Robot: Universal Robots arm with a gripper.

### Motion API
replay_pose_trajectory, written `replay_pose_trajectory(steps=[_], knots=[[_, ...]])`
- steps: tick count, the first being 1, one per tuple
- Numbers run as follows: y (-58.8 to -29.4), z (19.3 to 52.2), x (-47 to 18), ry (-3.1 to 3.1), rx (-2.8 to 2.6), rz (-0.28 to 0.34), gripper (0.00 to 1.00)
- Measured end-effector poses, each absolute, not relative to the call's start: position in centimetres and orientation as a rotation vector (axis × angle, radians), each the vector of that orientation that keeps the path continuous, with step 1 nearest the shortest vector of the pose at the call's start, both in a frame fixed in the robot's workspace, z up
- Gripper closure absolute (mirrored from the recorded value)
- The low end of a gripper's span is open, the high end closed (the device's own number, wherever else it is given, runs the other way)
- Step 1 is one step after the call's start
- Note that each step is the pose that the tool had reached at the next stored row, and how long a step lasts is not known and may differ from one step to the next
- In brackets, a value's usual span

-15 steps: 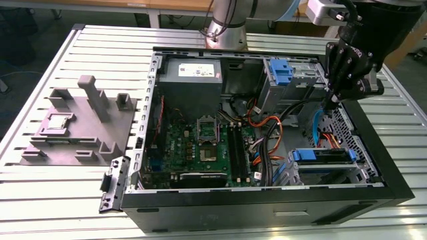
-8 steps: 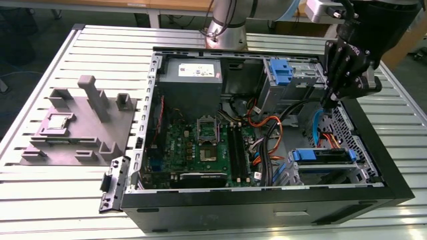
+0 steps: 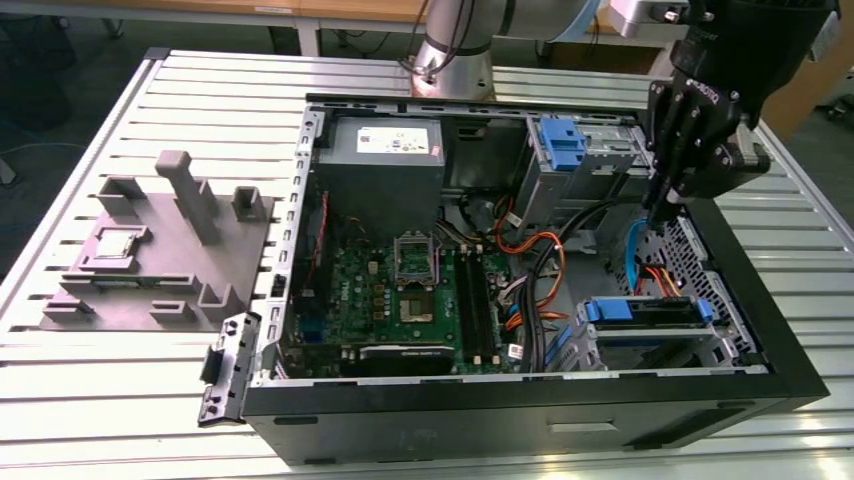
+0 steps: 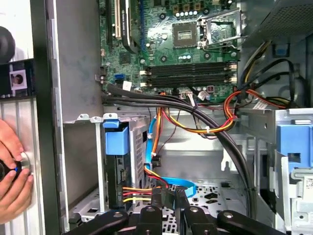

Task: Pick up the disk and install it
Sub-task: 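Insert the second disk wire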

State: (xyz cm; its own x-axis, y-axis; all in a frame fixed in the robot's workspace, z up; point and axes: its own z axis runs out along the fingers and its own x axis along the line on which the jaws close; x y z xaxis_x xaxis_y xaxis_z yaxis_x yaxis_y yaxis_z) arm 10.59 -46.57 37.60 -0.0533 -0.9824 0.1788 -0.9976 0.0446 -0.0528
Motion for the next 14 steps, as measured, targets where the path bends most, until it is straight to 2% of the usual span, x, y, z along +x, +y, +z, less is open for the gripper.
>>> replay_pose_trajectory(steps=[5, 6, 7, 8, 9, 14], knots=[[-46.51, 37.08, 10.6, -2.201, 2.095, 0.248, 0.75], [-46.51, 37.07, 10.6, -2.201, 2.094, 0.248, 0.74], [-46.51, 37.07, 10.6, -2.201, 2.094, 0.248, 0.68], [-46.51, 37.07, 10.6, -2.201, 2.094, 0.248, 0.68], [-46.49, 37.05, 10.6, -2.201, 2.095, 0.247, 0.61], [-46.44, 37.2, 10.6, -2.202, 2.095, 0.246, 0.61]])
